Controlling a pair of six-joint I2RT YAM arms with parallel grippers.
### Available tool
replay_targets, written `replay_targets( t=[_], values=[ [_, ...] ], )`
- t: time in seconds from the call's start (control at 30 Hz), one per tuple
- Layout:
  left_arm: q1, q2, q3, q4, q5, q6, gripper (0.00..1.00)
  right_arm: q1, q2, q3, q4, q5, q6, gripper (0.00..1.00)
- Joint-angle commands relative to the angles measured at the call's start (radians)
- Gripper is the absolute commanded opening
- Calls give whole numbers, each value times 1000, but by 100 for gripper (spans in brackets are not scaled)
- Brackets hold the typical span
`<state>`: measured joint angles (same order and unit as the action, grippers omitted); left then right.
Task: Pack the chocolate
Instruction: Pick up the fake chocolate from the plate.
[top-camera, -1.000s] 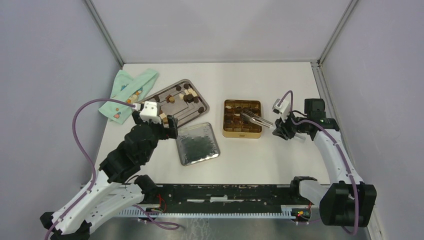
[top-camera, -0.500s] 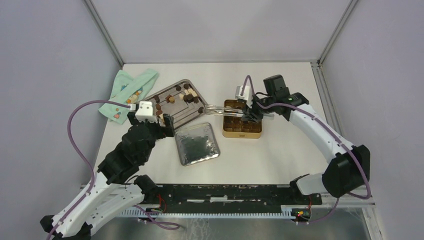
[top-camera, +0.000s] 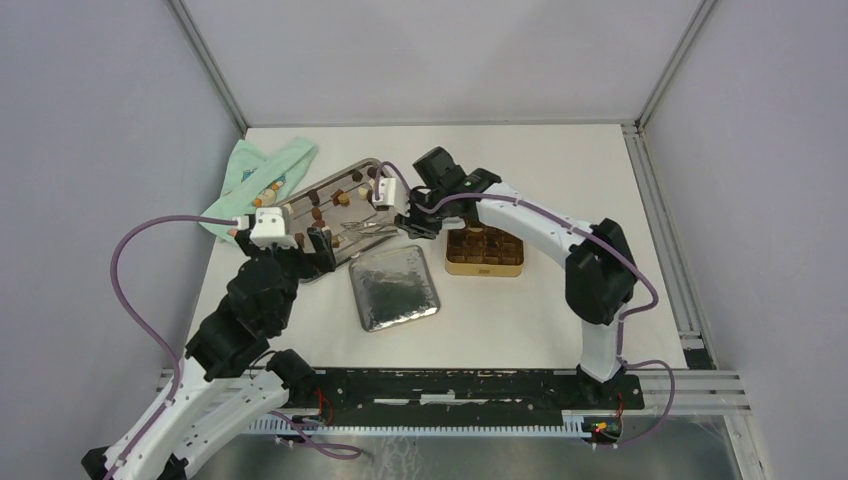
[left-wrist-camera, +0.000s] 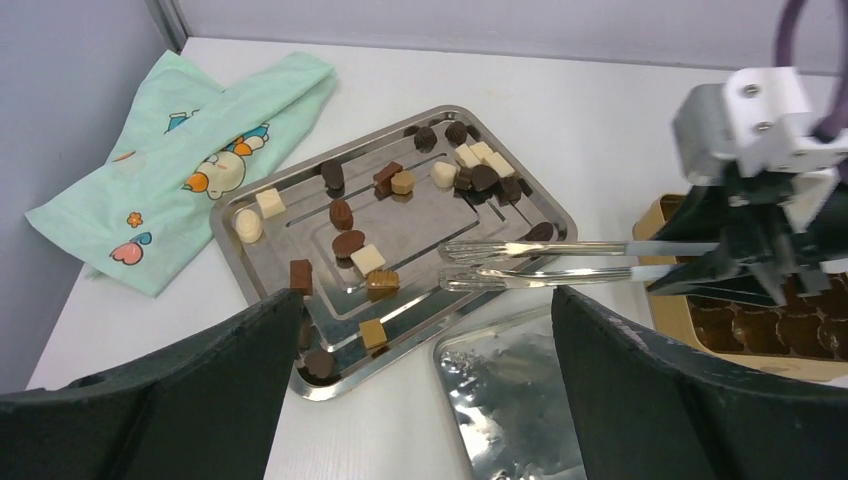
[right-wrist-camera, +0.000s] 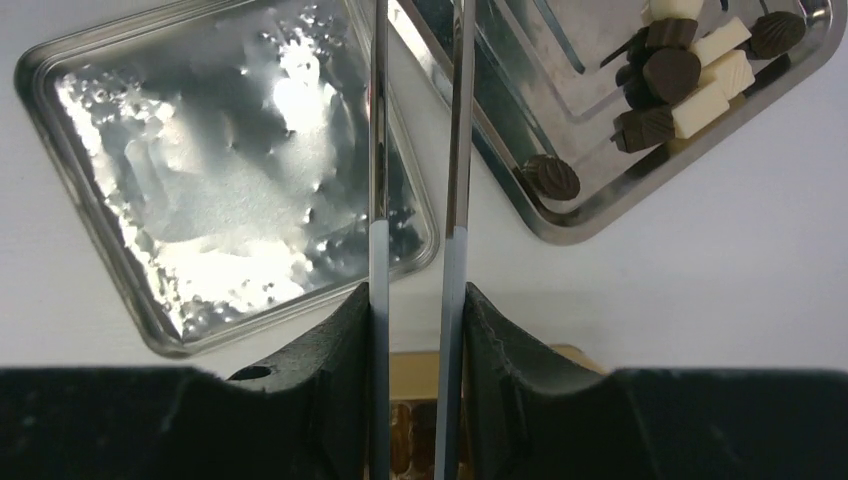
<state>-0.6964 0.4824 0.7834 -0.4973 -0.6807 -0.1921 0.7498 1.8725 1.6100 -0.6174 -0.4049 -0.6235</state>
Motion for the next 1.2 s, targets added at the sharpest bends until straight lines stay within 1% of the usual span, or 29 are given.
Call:
replay_targets(
  t=[0.0, 0.1, 0.3, 0.87, 1.17],
  values=[
    [14, -12, -6, 47, -18, 35, 99, 33, 100, 153, -7, 96, 42, 38],
    [22, -12, -4, 49, -8, 35, 99, 52, 168, 221, -21, 122, 51, 38],
    [38, -17, -6, 53, 13, 36, 98, 71, 251, 284, -31, 156, 59, 39],
    [67, -23, -9, 61, 48, 37, 98, 102, 349, 370, -31, 180, 81, 44],
    [73, -19, -10, 64, 58, 37, 99, 108, 391, 424, -32, 173, 89, 42]
  ],
)
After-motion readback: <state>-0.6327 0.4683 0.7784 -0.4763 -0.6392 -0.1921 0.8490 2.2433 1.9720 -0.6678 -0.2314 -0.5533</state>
